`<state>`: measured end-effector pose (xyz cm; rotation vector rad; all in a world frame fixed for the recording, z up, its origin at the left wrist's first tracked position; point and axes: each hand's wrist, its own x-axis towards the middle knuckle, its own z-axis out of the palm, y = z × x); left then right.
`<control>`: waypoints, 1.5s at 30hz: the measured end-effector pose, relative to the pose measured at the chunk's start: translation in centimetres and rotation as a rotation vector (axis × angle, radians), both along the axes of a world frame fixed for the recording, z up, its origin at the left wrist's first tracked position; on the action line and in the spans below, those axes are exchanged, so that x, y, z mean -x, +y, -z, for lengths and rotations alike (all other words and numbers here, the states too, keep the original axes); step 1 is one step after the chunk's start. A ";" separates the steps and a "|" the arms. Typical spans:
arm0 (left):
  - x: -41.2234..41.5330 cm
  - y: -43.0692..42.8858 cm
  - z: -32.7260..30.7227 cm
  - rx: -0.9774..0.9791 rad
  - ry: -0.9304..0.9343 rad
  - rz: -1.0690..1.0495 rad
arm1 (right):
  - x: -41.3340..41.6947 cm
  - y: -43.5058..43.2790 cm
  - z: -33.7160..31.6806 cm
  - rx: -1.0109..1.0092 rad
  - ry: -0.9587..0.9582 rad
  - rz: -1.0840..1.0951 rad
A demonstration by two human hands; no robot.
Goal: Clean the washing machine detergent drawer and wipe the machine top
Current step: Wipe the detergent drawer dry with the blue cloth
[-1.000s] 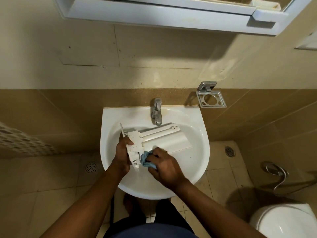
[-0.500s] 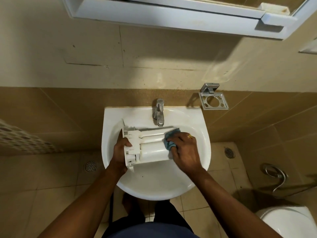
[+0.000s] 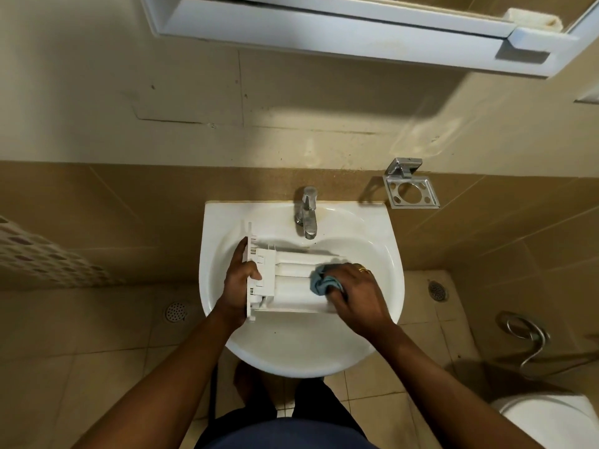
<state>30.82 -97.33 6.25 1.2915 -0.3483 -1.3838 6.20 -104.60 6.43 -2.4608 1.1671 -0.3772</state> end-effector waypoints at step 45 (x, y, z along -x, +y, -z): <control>0.2 -0.9 -0.1 0.151 -0.021 0.138 | -4.2 0.8 -1.3 0.075 -0.184 0.060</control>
